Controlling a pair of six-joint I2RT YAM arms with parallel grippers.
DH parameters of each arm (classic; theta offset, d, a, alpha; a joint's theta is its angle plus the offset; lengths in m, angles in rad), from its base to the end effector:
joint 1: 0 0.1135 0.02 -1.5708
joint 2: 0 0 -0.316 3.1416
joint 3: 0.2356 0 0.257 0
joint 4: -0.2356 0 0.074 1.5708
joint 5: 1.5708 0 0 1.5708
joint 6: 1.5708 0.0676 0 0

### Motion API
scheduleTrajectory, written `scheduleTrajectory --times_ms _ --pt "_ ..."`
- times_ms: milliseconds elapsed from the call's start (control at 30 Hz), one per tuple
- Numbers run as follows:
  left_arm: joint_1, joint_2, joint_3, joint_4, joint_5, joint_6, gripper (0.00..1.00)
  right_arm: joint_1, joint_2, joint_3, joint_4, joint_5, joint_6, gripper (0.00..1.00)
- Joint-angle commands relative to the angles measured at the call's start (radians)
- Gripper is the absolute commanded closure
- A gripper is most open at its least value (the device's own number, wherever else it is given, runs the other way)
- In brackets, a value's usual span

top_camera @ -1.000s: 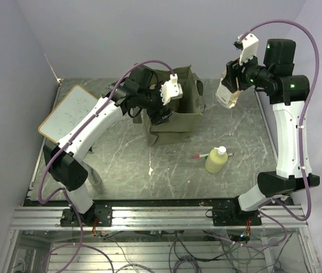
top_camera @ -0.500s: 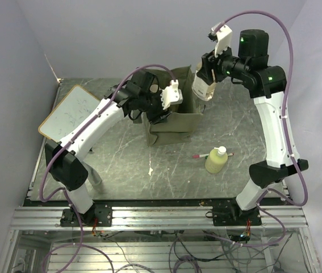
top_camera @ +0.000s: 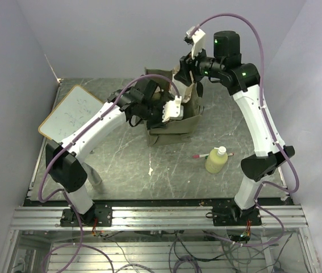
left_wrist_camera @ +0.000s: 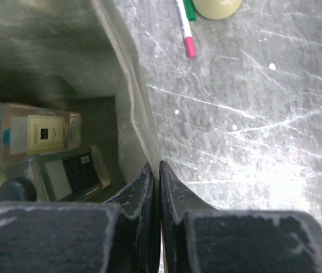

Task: Place the personal care products into the canvas bag
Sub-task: Place the care product in the canvas bag.

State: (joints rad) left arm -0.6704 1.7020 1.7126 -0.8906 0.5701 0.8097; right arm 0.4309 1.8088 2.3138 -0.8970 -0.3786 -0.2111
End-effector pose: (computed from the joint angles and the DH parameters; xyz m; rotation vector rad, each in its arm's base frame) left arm 0.2861 -0.2734 0.3885 1.7657 1.5665 -0.6274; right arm 0.3626 0.1942 0.5417 -0.8535 1.7741 0.5151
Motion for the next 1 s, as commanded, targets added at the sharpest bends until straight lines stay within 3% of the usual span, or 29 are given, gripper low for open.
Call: scheduleTrajectory --times_ms 0,233,967 --pt "-0.031 -0.037 -0.035 -0.062 0.068 0.091 0.85 0.000 -0.036 -0.045 0.205 -0.114 -0.025 1.00" --pt "-0.032 -0.037 -0.041 -0.086 0.063 0.136 0.88 0.000 0.025 -0.045 0.178 -0.254 -0.083 1.00" --pt "0.042 -0.056 -0.042 -0.037 0.103 0.062 0.93 -0.042 0.158 -0.082 0.013 -0.389 -0.337 1.00"
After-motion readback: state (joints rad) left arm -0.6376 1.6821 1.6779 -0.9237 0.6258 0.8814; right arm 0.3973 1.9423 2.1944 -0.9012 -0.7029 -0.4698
